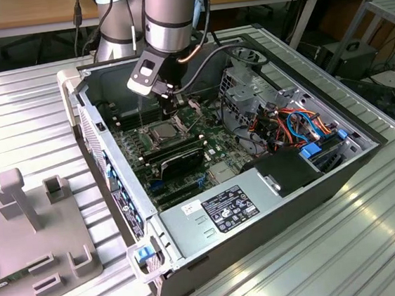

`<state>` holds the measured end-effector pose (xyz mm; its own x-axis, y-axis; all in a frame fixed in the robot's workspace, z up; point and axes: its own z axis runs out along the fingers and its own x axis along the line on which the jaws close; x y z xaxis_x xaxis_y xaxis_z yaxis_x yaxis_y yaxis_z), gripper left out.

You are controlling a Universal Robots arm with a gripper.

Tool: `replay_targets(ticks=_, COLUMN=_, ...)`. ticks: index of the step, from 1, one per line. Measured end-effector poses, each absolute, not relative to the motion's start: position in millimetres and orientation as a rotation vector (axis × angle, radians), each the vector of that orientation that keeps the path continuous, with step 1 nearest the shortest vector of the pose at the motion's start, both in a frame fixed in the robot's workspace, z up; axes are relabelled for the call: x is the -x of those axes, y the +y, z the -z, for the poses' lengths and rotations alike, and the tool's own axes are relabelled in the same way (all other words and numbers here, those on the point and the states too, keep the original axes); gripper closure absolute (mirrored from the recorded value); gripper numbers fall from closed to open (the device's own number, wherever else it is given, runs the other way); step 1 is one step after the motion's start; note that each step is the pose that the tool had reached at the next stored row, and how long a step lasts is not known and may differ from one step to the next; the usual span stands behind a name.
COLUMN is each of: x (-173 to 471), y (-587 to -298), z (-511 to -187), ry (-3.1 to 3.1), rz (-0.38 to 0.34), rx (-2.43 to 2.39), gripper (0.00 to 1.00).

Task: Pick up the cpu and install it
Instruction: 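Place the cpu into insertion slot, then close the cpu cover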

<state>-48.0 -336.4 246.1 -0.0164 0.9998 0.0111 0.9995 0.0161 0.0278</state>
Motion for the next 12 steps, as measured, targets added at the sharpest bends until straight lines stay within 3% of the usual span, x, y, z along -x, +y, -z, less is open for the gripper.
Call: replay_targets(ticks=12, x=43.2, y=-336.5, z=-246.1, ry=2.231, rz=-0.043, rx=-2.195, gripper=0.89)
